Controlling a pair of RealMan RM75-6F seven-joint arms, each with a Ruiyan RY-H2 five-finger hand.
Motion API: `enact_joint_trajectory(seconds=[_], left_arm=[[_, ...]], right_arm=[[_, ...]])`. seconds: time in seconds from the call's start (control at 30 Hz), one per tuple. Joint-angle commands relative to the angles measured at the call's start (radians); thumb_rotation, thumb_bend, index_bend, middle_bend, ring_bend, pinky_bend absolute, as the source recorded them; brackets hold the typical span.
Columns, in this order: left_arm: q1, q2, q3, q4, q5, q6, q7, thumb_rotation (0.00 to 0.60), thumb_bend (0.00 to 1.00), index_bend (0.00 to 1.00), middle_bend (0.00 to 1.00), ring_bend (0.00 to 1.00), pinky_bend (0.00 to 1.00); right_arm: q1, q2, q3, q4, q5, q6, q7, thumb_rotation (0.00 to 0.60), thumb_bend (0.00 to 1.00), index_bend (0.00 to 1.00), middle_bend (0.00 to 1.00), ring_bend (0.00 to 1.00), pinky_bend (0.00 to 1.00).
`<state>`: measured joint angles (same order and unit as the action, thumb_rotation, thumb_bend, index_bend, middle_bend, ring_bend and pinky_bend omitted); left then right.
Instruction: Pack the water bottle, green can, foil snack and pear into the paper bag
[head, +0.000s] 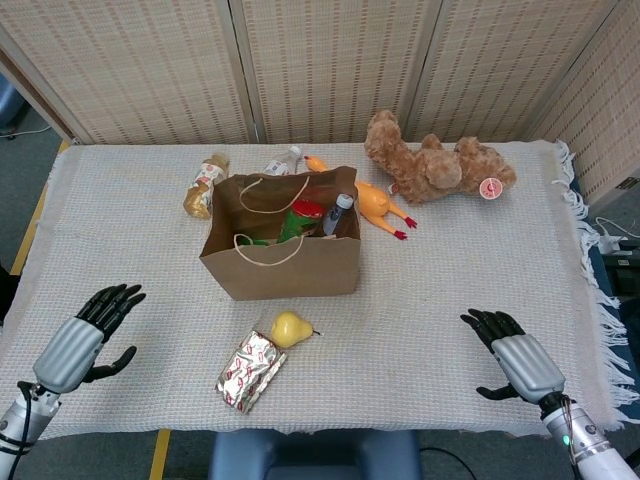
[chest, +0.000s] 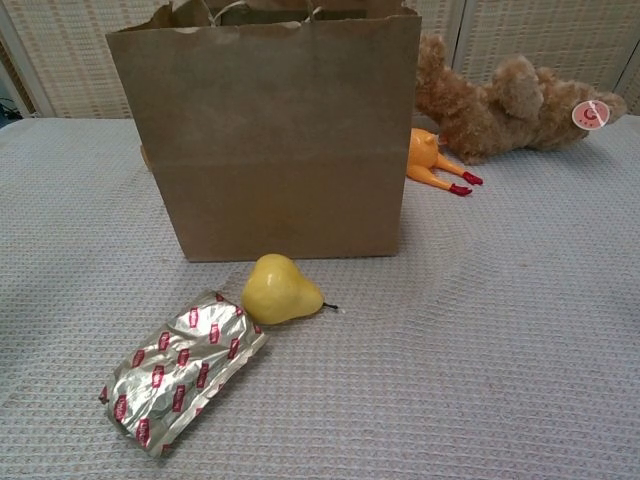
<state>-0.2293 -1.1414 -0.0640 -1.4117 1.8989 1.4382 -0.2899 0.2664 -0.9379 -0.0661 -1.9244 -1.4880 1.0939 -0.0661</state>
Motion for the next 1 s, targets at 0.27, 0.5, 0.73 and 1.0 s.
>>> enact_joint_trajectory(seconds=[0.27, 0.5, 0.73, 1.0], left_arm=[[-0.038, -0.152, 0.141, 0.287, 0.188, 0.133, 0.047, 0.600, 0.39, 0.00, 0.00, 0.00, 0.07], [-0.074, -0.179, 0.174, 0.304, 0.219, 0.133, 0.108, 0.600, 0.39, 0.00, 0.00, 0.00, 0.07], [-0.048, -0.208, 0.213, 0.200, 0.147, 0.079, 0.134, 0.600, 0.39, 0.00, 0.00, 0.00, 0.07], [-0.024, -0.249, 0.207, -0.012, 0.009, -0.024, 0.202, 0.600, 0.39, 0.00, 0.00, 0.00, 0.07]], right_arm=[[0.000, 0.000, -0.001, -0.003, 0.005, -0.002, -0.003, 0.600, 0.02, 0.00, 0.00, 0.00, 0.00], [0.001, 0.007, -0.005, 0.002, 0.008, -0.011, 0.015, 0.600, 0.02, 0.00, 0.00, 0.00, 0.00], [0.003, 0.007, -0.009, 0.004, 0.002, -0.017, 0.015, 0.600, 0.02, 0.00, 0.00, 0.00, 0.00], [0.006, 0.008, -0.013, 0.005, -0.006, -0.022, 0.018, 0.600, 0.02, 0.00, 0.00, 0.00, 0.00]])
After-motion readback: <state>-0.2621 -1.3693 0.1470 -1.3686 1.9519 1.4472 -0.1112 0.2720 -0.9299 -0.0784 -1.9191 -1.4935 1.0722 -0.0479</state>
